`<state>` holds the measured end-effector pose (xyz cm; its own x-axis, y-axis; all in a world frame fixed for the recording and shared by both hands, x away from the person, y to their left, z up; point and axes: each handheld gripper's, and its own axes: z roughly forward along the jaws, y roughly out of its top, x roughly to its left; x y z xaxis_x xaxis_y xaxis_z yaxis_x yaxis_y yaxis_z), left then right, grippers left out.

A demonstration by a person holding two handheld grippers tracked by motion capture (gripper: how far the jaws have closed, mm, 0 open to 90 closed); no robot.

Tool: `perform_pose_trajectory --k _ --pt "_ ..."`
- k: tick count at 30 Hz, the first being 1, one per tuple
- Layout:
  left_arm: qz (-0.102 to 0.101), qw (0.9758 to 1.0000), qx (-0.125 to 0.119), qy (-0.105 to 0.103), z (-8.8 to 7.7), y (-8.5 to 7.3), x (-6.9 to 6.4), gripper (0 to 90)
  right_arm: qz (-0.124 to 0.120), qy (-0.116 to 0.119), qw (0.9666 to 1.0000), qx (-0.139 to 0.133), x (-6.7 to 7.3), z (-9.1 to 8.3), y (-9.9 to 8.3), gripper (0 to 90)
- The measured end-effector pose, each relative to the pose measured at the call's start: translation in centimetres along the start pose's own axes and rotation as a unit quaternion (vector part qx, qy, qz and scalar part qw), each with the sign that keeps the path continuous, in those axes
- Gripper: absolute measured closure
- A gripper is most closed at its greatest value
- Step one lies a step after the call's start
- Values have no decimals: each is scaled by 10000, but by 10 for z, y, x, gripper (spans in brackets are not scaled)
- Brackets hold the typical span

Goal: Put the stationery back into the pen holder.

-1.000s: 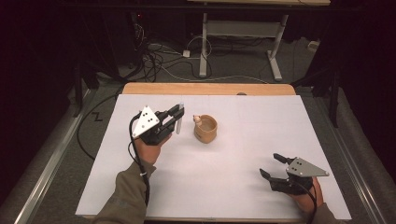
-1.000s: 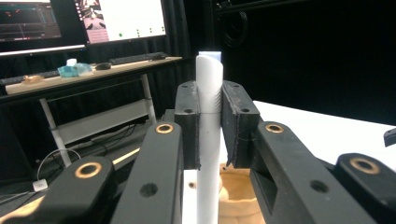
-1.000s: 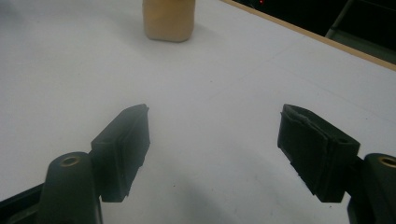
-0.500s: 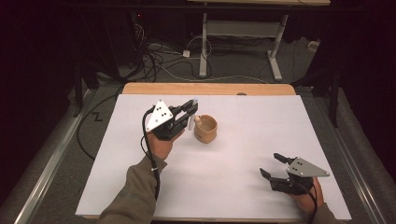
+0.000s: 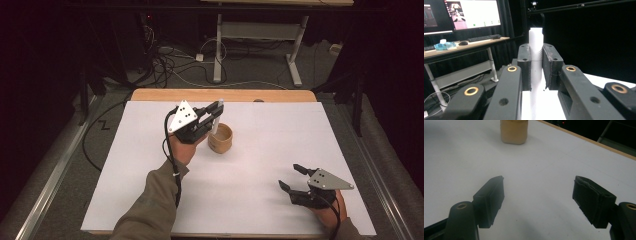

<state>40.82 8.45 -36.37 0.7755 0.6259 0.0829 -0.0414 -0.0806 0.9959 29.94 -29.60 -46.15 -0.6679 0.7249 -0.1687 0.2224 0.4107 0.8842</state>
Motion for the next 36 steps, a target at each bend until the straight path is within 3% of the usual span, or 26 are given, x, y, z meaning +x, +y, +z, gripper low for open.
perform_pose_trajectory --k 10,20,36 --pt "-36 9999 84 -50 16 -8 2 761 -5 19 10000 22 1 1 0 262" --pt "-180 9996 167 -140 33 -26 3 760 -7 48 10000 37 1 0 0 263" --pt "-357 9979 520 -138 39 -51 7 752 -80 78 9999 60 2 1 0 265"
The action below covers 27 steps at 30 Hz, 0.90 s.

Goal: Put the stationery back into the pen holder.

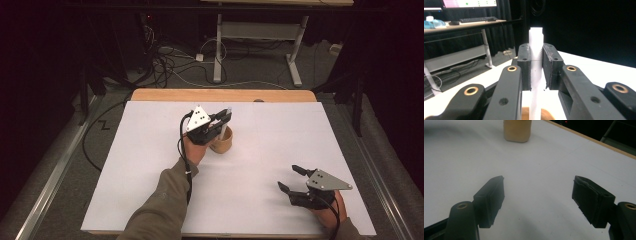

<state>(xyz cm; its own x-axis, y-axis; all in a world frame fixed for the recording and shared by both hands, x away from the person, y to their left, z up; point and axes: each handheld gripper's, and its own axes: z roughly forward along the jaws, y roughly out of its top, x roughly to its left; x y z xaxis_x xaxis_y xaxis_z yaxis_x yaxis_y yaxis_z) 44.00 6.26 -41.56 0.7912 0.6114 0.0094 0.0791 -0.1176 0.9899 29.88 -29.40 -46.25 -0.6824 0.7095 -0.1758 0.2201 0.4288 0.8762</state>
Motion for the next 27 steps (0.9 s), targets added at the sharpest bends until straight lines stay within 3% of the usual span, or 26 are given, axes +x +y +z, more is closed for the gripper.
perform_pose_trajectory --k 6,16,22,27 --pt "-8 9999 159 28 -1 -5 2 703 0 0 10000 18 0 0 0 265" --pt "233 9992 302 117 -4 -3 -1 629 -4 -8 10000 26 1 0 0 265" --pt "491 9978 390 194 -8 5 -5 536 -9 -13 10000 23 0 0 0 265" --pt "832 9943 580 332 -14 13 -13 380 -2 -28 10000 6 0 0 0 265"
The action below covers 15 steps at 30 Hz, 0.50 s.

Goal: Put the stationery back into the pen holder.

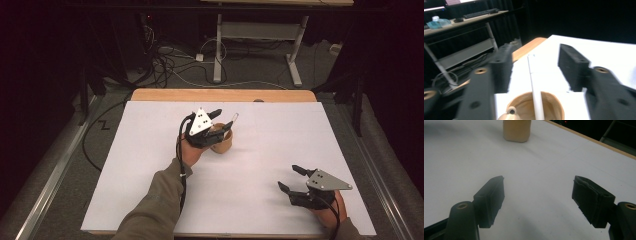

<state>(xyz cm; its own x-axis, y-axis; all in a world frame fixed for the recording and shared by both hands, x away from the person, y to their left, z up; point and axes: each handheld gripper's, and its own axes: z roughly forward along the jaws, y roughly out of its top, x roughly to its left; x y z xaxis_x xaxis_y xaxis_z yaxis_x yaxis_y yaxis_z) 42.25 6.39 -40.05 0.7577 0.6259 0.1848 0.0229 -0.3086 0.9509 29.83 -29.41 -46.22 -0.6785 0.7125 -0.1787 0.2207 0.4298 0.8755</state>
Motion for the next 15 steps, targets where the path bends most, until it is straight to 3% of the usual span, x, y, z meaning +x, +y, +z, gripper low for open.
perform_pose_trajectory --k 3,7,15 --pt "178 9998 65 49 -8 4 -3 307 -5 -15 10000 0 0 0 0 264" --pt "351 9993 113 67 -20 7 -5 289 -3 -28 10000 -3 0 0 0 264" --pt "486 9987 138 115 -41 11 -6 254 -11 -34 10000 -7 1 1 0 265"
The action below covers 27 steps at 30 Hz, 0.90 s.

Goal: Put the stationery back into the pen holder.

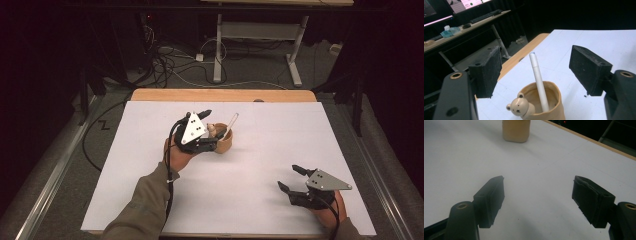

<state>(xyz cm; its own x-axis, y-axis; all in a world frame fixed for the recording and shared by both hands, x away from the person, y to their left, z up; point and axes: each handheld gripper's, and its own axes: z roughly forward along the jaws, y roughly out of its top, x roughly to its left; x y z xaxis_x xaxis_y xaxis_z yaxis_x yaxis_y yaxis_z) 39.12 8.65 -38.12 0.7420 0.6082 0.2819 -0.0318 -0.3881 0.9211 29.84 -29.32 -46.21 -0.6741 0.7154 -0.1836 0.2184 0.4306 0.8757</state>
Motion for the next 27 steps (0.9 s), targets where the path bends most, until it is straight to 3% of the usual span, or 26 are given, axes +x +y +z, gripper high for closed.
perform_pose_trajectory --k 27 --pt "189 9989 364 -235 -34 -20 -15 195 -29 -15 10000 9 1 0 0 263"
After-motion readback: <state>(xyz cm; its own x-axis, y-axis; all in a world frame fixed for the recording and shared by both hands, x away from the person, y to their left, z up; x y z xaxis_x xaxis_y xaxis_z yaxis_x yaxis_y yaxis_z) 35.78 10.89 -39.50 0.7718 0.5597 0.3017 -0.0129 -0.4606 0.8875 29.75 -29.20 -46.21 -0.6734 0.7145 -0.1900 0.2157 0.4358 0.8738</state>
